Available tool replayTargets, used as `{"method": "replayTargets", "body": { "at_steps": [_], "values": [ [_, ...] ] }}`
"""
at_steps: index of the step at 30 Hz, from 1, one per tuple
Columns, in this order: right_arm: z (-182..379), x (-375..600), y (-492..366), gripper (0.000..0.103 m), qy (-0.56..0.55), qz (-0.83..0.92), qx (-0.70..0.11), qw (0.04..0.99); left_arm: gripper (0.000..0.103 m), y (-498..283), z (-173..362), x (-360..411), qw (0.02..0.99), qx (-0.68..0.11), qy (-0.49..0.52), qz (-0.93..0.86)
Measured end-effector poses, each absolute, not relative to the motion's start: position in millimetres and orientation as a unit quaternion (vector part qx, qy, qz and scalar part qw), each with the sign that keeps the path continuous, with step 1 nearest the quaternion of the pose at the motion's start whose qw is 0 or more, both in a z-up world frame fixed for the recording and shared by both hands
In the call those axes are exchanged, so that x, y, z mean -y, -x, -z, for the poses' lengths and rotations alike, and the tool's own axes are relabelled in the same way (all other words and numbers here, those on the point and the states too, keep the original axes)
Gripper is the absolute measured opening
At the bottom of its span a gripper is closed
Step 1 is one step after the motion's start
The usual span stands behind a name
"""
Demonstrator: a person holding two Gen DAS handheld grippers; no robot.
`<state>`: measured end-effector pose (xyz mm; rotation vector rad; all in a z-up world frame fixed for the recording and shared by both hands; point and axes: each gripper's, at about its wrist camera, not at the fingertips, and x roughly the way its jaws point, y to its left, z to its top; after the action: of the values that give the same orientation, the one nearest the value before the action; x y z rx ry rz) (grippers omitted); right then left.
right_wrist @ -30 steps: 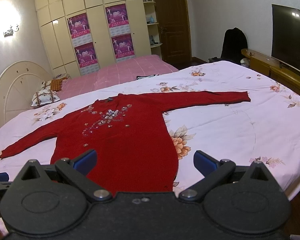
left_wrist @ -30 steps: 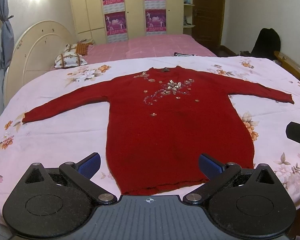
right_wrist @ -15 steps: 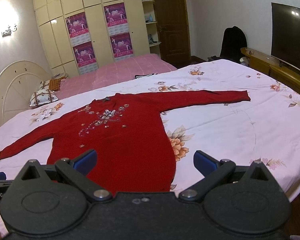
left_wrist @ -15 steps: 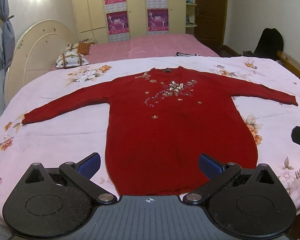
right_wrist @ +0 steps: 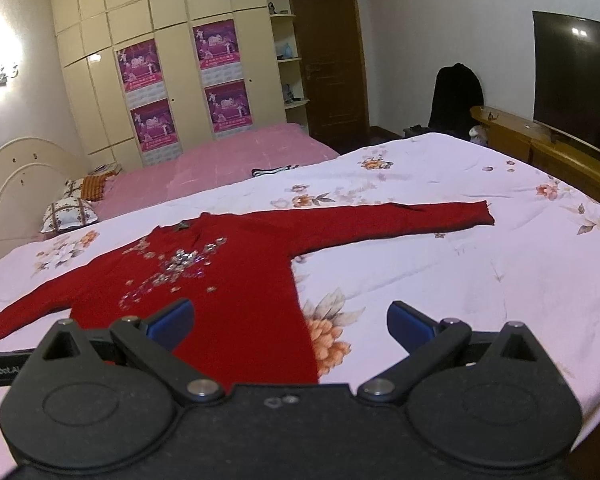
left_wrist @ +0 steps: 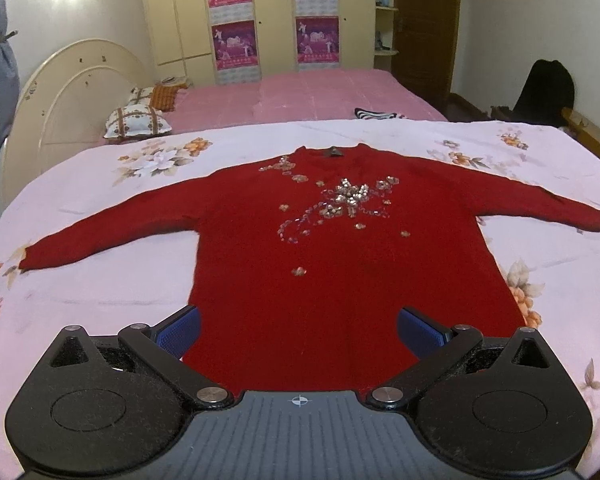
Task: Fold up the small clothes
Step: 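Lower the right tool to the sweater sleeve cuff and grasp it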
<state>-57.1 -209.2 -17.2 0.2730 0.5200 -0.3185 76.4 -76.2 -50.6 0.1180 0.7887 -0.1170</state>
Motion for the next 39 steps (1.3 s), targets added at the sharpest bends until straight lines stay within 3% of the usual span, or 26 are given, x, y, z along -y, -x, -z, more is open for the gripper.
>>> {"method": "replayTargets", "body": {
  "at_steps": [17,39],
  "values": [
    [60.1,295.3,-50.0,0.096,-0.141,0.190,-0.292,0.927,0.103,-199.4,93.5,150.1,0.908,-0.408,-0.073,0.054],
    [139.5,442.8,-134.0,0.077,-0.217,0.279,-0.342,0.870,0.103,-316.0,146.2,259.0,0.890,-0.441,-0.088,0.075]
  ]
}}
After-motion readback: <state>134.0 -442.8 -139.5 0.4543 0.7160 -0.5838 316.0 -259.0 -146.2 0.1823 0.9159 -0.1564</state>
